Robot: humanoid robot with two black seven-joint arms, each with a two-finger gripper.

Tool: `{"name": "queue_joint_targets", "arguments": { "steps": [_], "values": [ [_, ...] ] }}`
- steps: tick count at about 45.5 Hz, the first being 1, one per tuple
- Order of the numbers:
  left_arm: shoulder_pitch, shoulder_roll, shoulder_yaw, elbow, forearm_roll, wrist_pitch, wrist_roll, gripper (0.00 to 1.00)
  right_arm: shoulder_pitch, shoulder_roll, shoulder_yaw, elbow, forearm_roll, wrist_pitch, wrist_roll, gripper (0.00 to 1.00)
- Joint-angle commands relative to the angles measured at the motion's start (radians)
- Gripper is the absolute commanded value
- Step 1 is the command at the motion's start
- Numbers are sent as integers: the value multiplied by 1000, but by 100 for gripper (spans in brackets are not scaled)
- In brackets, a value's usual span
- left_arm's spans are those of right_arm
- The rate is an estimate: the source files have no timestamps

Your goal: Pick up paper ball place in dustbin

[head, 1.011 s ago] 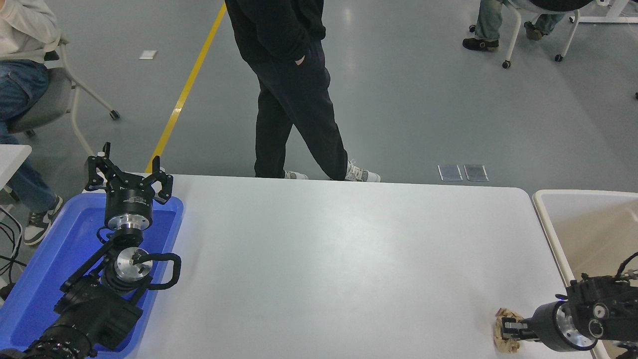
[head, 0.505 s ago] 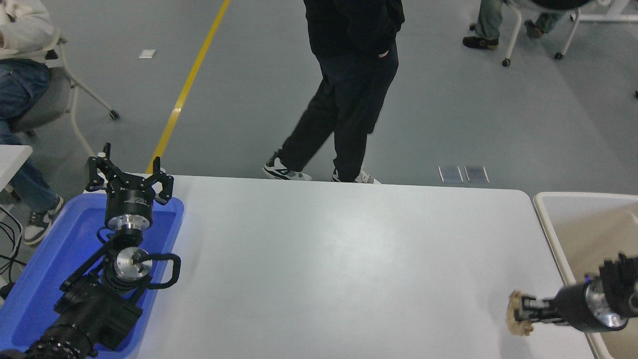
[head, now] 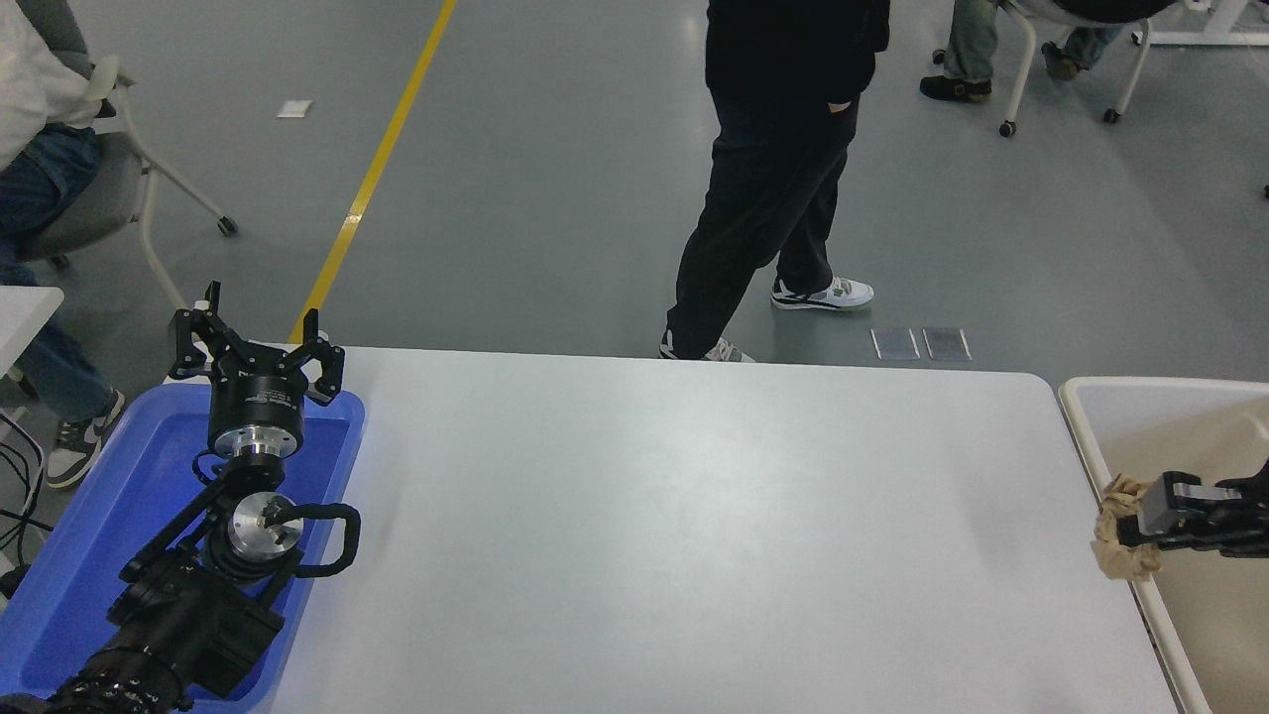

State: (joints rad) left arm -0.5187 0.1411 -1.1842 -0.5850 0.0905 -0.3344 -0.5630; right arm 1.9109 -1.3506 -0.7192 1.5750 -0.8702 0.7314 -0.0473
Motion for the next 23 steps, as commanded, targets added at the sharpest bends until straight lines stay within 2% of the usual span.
{"name": "queue_joint_targets", "arguments": {
  "steps": [1, 14, 23],
  "values": [
    [0, 0, 0, -1, 0, 0, 0, 99, 158, -41, 6, 0, -21, 54, -55, 0],
    [0, 0, 0, 1, 0, 0, 0, 99, 230, -41, 6, -23, -39, 54, -82, 0],
    [0, 0, 0, 1, 0, 0, 0, 99, 255, -39, 7, -79, -38, 54, -82, 0]
  ]
}}
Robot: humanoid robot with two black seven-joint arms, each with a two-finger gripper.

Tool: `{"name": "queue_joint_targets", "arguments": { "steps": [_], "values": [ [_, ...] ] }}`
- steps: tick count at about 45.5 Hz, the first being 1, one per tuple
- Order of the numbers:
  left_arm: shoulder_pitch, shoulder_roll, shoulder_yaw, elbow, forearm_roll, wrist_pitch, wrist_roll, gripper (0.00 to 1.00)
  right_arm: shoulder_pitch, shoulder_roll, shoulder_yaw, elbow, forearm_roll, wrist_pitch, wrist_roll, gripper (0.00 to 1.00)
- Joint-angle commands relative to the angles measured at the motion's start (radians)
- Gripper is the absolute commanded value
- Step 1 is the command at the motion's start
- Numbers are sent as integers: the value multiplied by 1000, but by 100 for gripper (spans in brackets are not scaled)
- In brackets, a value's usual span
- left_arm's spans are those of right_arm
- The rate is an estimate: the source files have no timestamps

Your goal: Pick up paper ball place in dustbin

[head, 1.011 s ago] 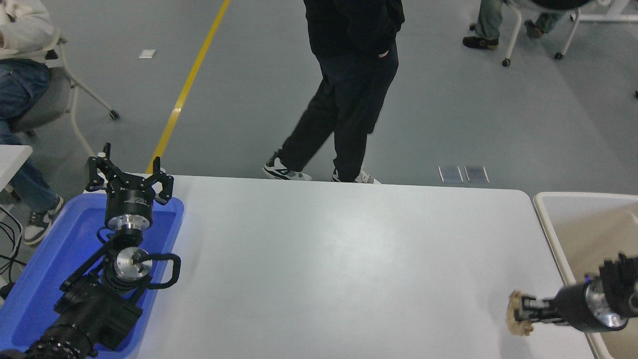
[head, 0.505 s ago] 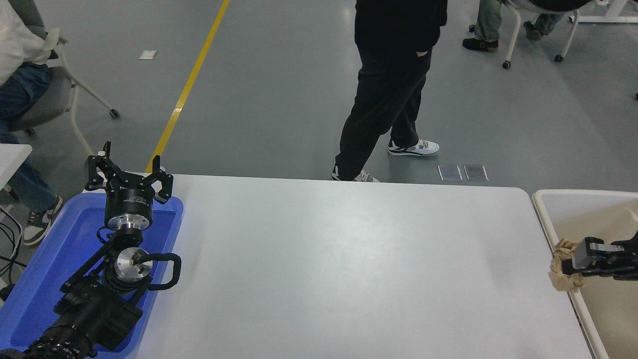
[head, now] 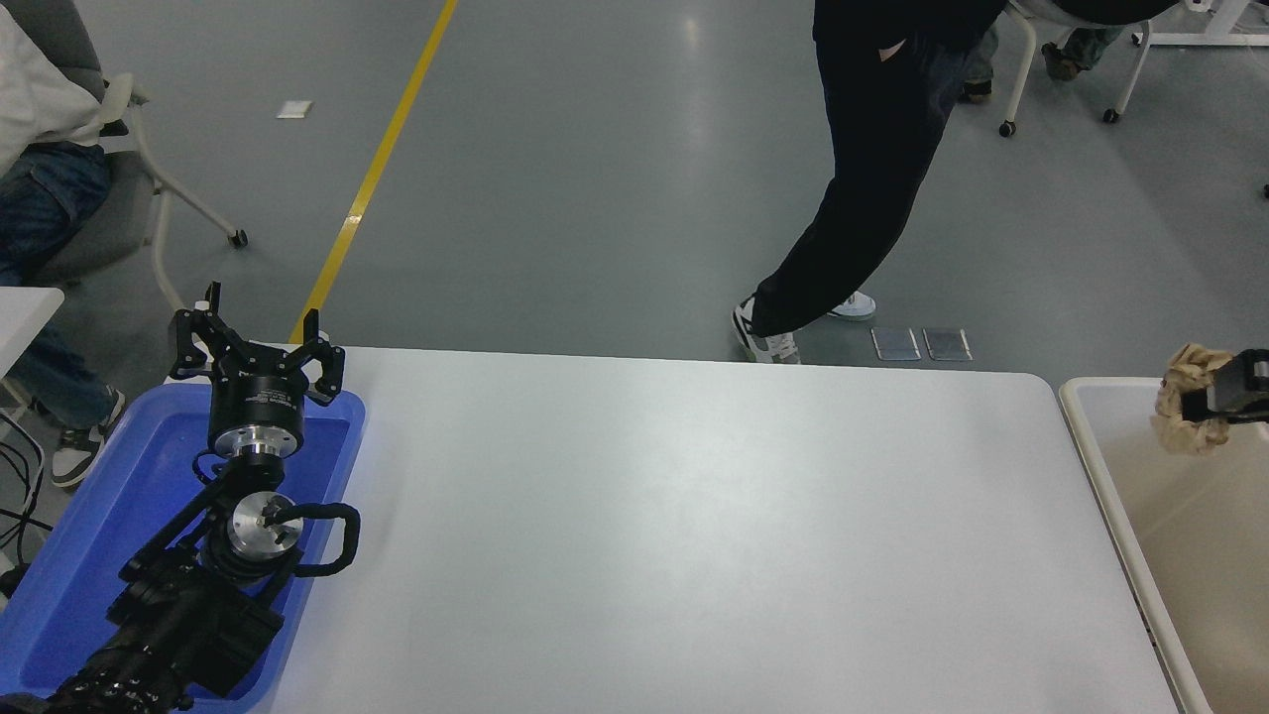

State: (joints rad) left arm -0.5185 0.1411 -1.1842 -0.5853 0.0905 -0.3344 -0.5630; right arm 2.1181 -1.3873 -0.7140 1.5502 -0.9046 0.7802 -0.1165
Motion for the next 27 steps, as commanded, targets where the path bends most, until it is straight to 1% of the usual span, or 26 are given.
{"name": "queue_joint_targets", "arguments": {
  "steps": [1, 8, 10, 17, 24, 27],
  "values": [
    [0, 0, 0, 1, 0, 0, 0, 99, 48, -2, 4, -65, -2, 5, -12, 0],
    [0, 0, 0, 1, 0, 0, 0, 99, 49, 1, 22, -168, 13, 5, -11, 0],
    [0, 0, 0, -1, 0, 0, 0, 99, 48, 7, 30, -229, 27, 5, -6, 0],
    [0, 0, 0, 1, 0, 0, 0, 99, 33, 14, 31, -352, 159, 5, -5, 0],
    [0, 0, 0, -1, 0, 0, 0, 99, 25, 10, 30, -481, 188, 5, -2, 0],
    [0, 0, 0, 1, 0, 0, 0, 99, -10, 10, 28, -521, 220, 5, 1, 0]
  ]
}}
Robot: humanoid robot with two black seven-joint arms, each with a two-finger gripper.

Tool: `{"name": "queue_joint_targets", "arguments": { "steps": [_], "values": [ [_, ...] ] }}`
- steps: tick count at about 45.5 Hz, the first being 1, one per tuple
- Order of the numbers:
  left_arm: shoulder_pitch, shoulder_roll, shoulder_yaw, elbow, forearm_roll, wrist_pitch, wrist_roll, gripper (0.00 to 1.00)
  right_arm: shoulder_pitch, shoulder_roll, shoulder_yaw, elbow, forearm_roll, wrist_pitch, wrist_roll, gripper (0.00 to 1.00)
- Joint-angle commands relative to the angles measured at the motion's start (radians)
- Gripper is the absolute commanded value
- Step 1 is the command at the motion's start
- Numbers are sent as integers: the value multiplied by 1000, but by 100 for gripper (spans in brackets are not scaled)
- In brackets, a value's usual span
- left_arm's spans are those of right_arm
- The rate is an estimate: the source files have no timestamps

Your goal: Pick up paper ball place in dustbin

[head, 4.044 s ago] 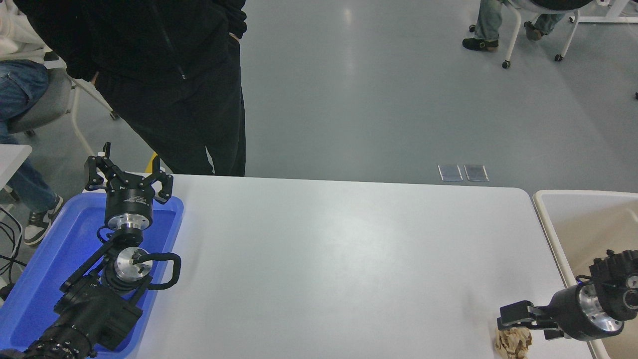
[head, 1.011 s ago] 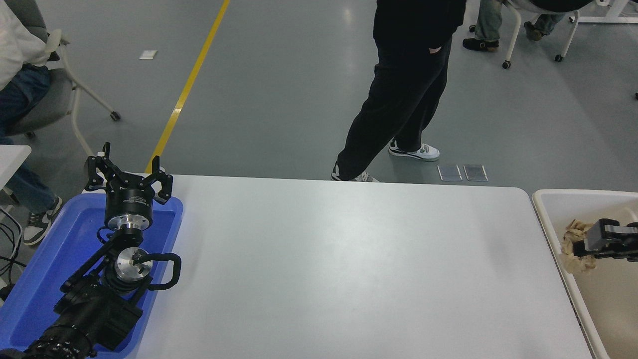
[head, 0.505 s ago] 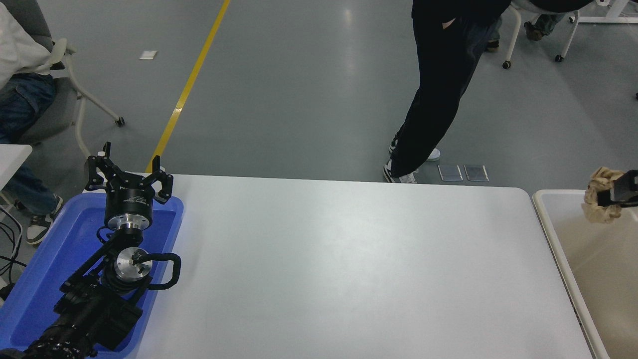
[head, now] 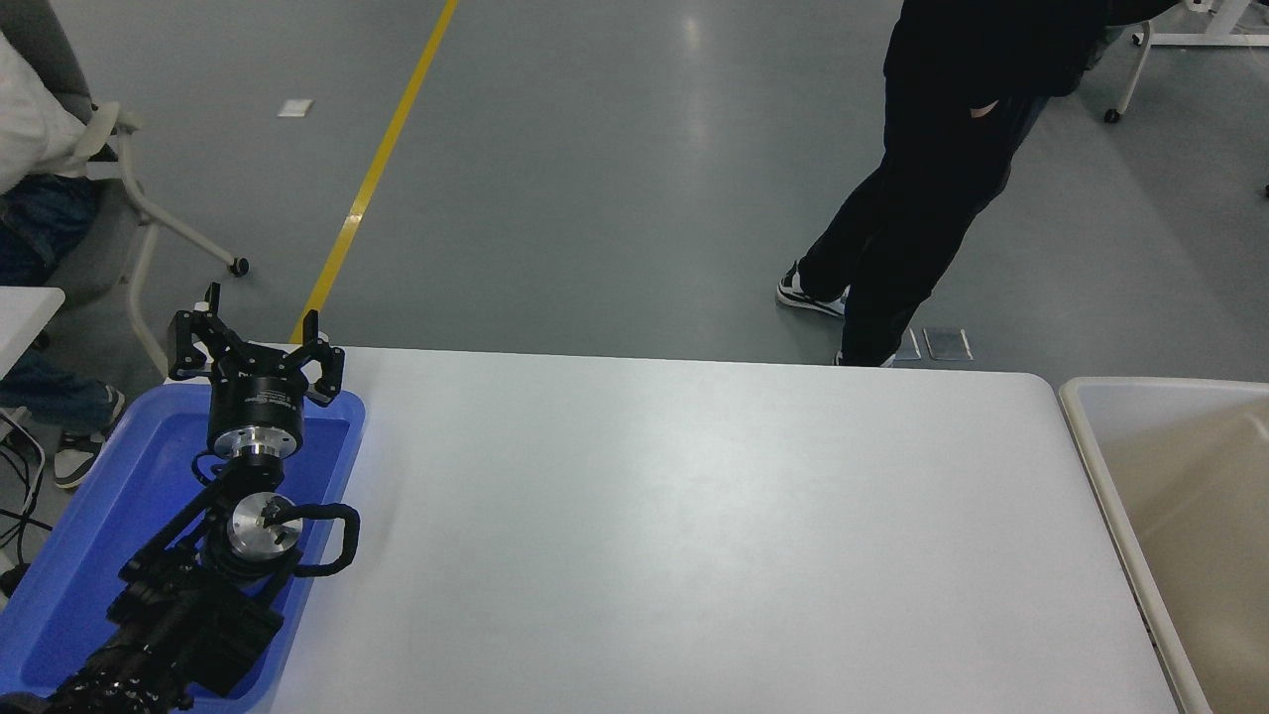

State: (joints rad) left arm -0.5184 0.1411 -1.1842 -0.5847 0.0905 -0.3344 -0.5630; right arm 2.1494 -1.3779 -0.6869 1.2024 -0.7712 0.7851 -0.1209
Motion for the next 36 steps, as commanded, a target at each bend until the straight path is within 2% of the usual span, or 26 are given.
{"name": "queue_joint_targets", "arguments": {
  "steps": [1, 7, 14, 30, 36],
  "values": [
    [0, 0, 0, 0, 0, 0, 0, 99, -55, 0, 3, -182, 107, 0, 6, 0],
    [0, 0, 0, 0, 0, 0, 0, 99, -124, 0, 3, -225, 223, -1, 6, 0],
    [0, 0, 0, -1, 0, 0, 0, 99, -224, 20, 3, -276, 317, -141, 7, 0],
    [0, 0, 0, 0, 0, 0, 0, 99, -606, 189, 47, -501, 671, -411, 23, 0],
    [0, 0, 0, 0, 0, 0, 0, 99, -784, 240, 167, -570, 736, -477, 23, 0]
  ]
}}
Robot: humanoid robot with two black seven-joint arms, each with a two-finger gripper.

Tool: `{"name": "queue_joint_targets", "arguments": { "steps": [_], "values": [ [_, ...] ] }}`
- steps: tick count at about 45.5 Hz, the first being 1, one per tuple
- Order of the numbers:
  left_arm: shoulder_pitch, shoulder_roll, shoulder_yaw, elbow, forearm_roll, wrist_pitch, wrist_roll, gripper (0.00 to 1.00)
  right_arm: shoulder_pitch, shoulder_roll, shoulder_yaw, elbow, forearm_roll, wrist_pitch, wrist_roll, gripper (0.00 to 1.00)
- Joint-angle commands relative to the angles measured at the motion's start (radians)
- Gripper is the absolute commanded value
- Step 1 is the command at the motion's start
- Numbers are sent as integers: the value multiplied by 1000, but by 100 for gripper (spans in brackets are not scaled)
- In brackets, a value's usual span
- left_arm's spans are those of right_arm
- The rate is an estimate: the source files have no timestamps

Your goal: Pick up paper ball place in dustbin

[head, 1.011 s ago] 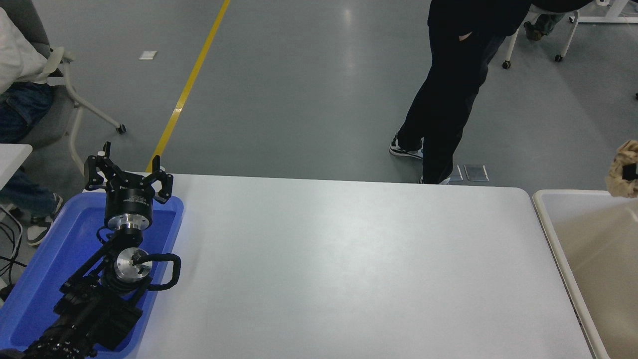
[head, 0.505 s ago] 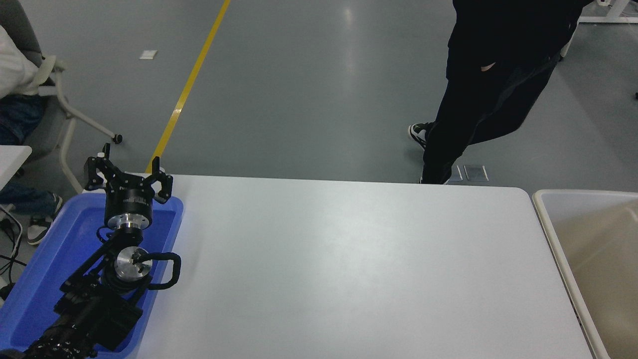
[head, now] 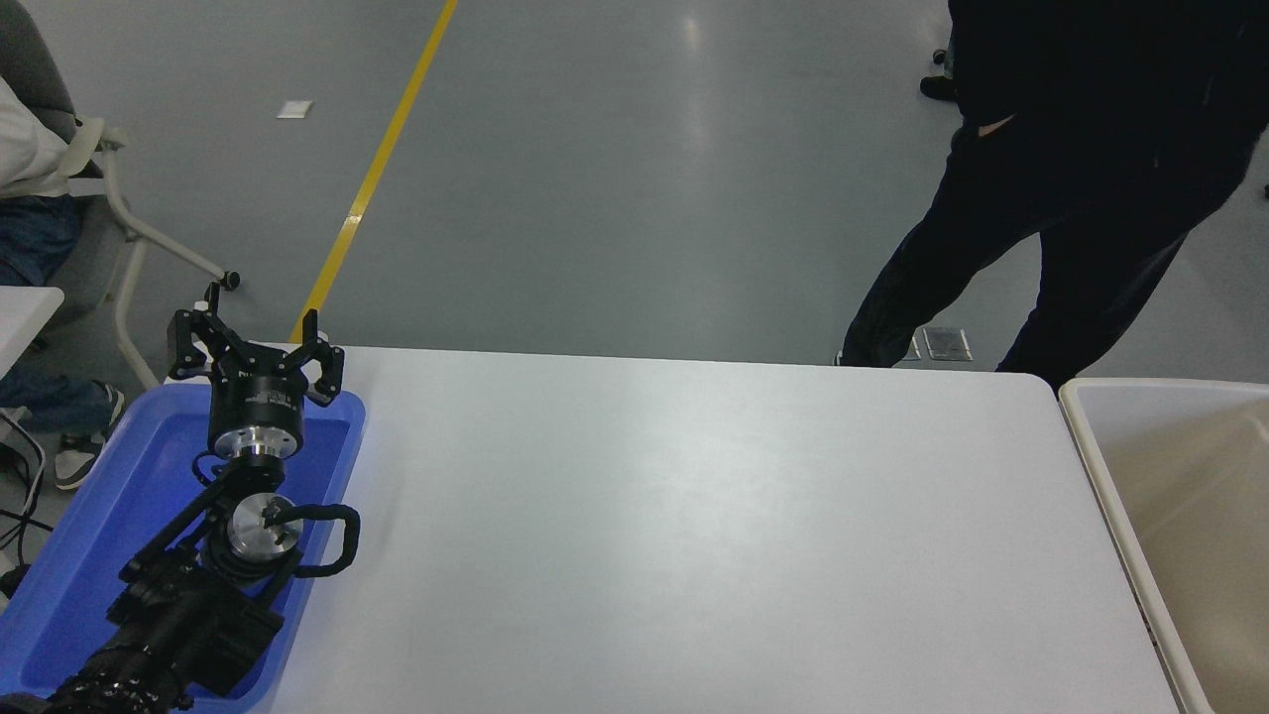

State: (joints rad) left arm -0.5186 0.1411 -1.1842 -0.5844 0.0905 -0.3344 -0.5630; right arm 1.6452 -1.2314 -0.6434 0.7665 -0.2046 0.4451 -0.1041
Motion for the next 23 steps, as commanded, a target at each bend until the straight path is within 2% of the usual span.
{"name": "queue_joint_targets", "arguments": {
  "steps": [1, 12, 23],
  "values": [
    [0, 0, 0, 0, 0, 0, 0, 99, -309, 105, 145, -150, 169, -141, 6, 0],
    [0, 0, 0, 0, 0, 0, 0, 99, -631, 259, 441, -395, 188, -151, 6, 0],
    [0, 0, 0, 0, 0, 0, 0, 99, -832, 493, 651, -714, 189, -147, 3, 0]
  ]
}}
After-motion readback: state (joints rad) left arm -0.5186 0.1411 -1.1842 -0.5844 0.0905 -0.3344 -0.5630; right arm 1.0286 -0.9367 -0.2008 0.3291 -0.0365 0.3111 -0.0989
